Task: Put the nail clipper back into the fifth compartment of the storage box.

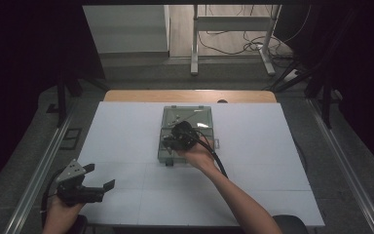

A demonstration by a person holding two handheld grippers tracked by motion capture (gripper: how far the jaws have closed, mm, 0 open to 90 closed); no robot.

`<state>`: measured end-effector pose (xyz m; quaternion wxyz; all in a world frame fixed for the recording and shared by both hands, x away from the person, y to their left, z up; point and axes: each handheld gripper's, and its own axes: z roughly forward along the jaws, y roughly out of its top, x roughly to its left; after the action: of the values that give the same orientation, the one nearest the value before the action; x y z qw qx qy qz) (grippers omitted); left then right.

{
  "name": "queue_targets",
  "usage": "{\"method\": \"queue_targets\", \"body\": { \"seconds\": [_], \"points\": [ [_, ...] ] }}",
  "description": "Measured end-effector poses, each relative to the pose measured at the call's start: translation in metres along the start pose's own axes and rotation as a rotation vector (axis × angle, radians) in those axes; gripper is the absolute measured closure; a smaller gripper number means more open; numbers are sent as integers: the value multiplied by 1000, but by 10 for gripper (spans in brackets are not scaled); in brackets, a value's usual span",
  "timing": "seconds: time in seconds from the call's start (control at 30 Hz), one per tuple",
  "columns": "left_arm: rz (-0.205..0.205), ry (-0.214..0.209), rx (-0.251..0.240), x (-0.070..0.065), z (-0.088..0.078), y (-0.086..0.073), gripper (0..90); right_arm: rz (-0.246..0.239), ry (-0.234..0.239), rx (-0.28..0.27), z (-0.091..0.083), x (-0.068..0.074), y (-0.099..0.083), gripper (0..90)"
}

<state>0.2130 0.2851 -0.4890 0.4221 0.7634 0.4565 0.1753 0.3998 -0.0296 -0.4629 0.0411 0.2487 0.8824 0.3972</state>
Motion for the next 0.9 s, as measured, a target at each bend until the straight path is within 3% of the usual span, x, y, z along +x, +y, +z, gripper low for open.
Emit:
{"method": "queue_targets", "body": {
  "seconds": [0.57, 0.63, 0.7, 0.9],
  "points": [
    [-4, -4, -2, 1, 0, 0, 28, -9, -19, 74, 24, -4, -9, 784],
    [-4, -4, -2, 1, 0, 0, 28, -1, -32, 72, 25, -4, -11, 754],
    [-5, -4, -1, 1, 0, 0, 28, 22, -14, 56, 24, -6, -11, 678],
    [-4, -4, 1, 1, 0, 0, 28, 8, -17, 49, 17, -5, -9, 584]
  ]
}}
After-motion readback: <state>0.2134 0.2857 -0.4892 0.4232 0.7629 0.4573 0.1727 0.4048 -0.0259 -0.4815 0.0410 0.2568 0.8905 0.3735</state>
